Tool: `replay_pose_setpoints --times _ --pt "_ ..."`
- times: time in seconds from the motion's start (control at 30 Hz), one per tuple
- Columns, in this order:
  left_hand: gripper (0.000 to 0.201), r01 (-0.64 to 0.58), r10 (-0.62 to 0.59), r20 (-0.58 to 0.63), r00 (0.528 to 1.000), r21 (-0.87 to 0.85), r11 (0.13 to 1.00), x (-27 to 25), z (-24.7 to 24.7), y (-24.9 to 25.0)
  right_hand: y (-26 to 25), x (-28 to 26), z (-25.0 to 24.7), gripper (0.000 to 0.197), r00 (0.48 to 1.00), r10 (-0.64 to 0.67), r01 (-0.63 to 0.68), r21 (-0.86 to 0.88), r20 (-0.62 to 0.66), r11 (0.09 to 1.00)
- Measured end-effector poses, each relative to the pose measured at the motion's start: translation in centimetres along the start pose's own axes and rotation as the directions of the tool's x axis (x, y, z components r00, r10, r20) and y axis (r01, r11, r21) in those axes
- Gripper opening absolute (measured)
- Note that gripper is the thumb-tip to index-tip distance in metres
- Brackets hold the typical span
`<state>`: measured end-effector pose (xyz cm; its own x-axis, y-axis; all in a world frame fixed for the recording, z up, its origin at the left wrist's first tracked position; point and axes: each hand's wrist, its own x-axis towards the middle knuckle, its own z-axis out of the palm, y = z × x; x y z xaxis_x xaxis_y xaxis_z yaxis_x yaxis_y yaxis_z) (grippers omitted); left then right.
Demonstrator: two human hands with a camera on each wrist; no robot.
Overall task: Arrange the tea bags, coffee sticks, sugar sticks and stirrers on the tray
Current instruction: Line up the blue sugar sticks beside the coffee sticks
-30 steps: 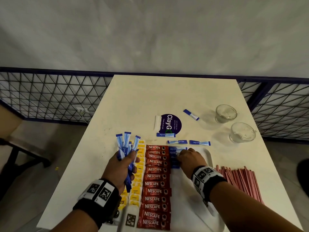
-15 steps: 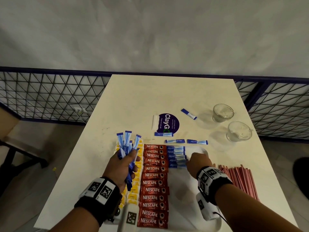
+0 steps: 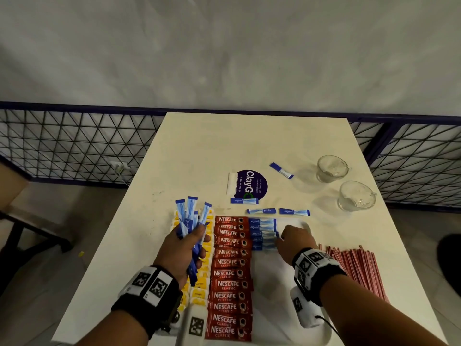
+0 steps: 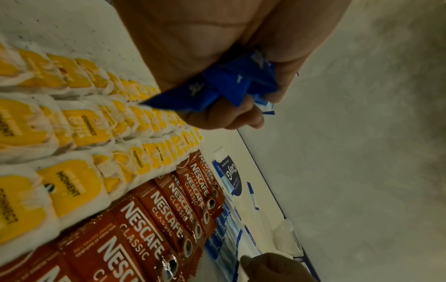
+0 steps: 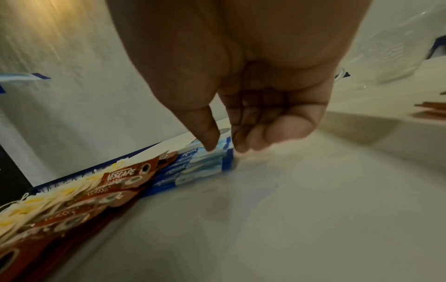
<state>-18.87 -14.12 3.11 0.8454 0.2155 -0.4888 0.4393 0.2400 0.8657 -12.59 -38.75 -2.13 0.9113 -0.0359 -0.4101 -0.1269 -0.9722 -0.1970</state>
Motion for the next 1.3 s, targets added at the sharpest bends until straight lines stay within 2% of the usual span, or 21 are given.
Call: replay_pose_setpoints --times 0.07,0.13,0.2,0.27,0.3,0.33,0.43,0.53,0.63,0.7,0.83,0.93,1.0,1.07,1.17,1.3 --pt "0.014 0.017 -0.019 0.054 0.998 0.039 0.999 -0.3 0.2 0.0 -0.9 -1.2 -1.7 0.030 0.995 -0.053 0.059 0.071 -0.086 0.996" --pt "0.018 0.022 -0.035 0.133 0.991 0.092 0.995 -0.7 0.5 -0.2 -2.6 -2.6 -3.5 0.030 0.978 -0.172 0.193 0.215 -0.115 0.957" --pt "0.020 0.020 -0.047 0.212 0.976 0.127 0.992 -1.0 1.0 -0.2 -4.6 -3.6 -4.6 0.028 0.941 -0.332 0.325 0.446 -0.065 0.834" --pt "0.014 0.010 -0.056 0.279 0.959 0.165 0.986 -1.3 1.4 0.0 -5.8 -4.2 -5.2 0.021 0.902 -0.427 0.360 0.656 -0.064 0.663" --pt "0.011 0.003 -0.058 0.304 0.951 0.181 0.983 -1.4 1.7 0.1 -6.1 -4.4 -5.3 0.014 0.895 -0.439 0.363 0.703 -0.080 0.612" --pt "0.009 -0.004 -0.058 0.321 0.945 0.190 0.982 -1.5 1.9 0.3 -6.1 -4.5 -5.4 0.009 0.894 -0.437 0.374 0.703 -0.100 0.605" --pt "0.005 -0.035 -0.028 0.319 0.947 0.188 0.982 -1.5 2.1 0.5 -5.6 -4.4 -5.3 0.015 0.915 -0.386 0.360 0.667 -0.116 0.653" --pt "0.008 -0.076 0.013 0.295 0.955 0.203 0.976 -1.2 1.9 0.5 -4.9 -4.7 -5.1 0.013 0.922 -0.377 0.313 0.744 -0.088 0.590" --pt "0.009 -0.087 0.025 0.295 0.955 0.201 0.976 -1.1 2.0 0.6 -4.7 -5.2 -5.0 0.012 0.915 -0.399 0.314 0.728 -0.060 0.609" --pt "0.010 -0.067 0.021 0.276 0.961 0.161 0.985 -1.0 2.0 0.7 -4.3 -5.2 -4.9 0.012 0.938 -0.333 0.296 0.734 -0.102 0.611" --pt "0.011 -0.066 0.033 0.246 0.969 0.129 0.989 -0.6 1.5 0.6 -2.6 -5.0 -4.3 0.008 0.980 -0.172 0.171 0.863 -0.100 0.475" --pt "0.016 -0.052 0.021 0.214 0.977 0.141 0.989 -0.3 1.0 0.4 -0.9 -4.7 -3.6 0.010 0.992 -0.088 0.116 0.895 -0.086 0.431" --pt "0.019 -0.046 0.012 0.208 0.978 0.158 0.986 -0.3 0.8 0.1 0.4 -4.6 -2.8 0.011 0.998 -0.031 0.070 0.884 -0.063 0.461" --pt "0.019 -0.046 0.010 0.200 0.980 0.176 0.983 -0.3 0.7 -0.1 2.0 -4.4 -1.7 0.015 1.000 0.017 -0.013 0.826 0.004 0.564" --pt "0.015 -0.047 0.010 0.191 0.982 0.187 0.981 -0.4 0.4 -0.3 3.7 -4.0 0.7 0.018 0.983 0.073 -0.172 0.696 0.170 0.697" --pt "0.011 -0.041 0.001 0.195 0.981 0.203 0.978 -0.6 0.1 -0.4 3.7 -3.1 2.6 0.021 0.961 0.129 -0.256 0.617 0.244 0.744"
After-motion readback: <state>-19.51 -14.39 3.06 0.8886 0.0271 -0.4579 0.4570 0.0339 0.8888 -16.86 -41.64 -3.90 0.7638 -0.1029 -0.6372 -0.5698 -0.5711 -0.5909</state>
